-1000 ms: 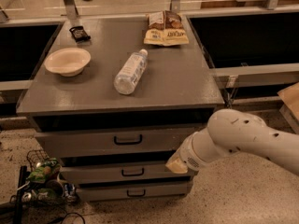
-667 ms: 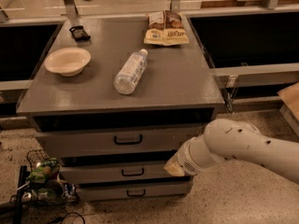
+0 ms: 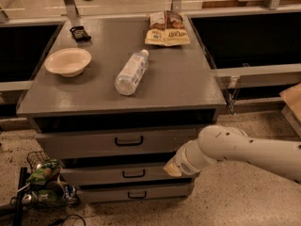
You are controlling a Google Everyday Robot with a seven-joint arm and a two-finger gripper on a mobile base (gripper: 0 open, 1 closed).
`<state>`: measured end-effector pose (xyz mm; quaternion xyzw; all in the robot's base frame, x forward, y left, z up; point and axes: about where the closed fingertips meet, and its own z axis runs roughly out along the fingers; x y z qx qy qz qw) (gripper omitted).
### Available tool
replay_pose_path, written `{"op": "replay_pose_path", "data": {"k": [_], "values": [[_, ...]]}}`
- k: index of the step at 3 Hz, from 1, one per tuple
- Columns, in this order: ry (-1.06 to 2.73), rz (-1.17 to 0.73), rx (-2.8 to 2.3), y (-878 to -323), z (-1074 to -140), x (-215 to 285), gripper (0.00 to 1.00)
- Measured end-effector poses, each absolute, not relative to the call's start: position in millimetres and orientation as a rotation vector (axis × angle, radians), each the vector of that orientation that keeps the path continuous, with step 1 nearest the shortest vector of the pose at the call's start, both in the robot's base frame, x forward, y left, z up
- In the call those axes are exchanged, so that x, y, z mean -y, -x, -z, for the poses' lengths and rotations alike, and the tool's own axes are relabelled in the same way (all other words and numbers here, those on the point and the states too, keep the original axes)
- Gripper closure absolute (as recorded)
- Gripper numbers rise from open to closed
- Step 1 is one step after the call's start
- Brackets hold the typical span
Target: Open middle drawer
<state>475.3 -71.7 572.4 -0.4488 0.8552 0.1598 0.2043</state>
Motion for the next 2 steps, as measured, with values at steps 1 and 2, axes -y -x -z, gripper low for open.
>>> {"op": "replay_pose_path", "data": {"k": [1,2], "values": [[1.243,-0.468,-2.399,-486.2,-551.9,71.6,1.00],[1.242,-0.474,-2.403,-486.0,-548.9,71.3,0.82]]}}
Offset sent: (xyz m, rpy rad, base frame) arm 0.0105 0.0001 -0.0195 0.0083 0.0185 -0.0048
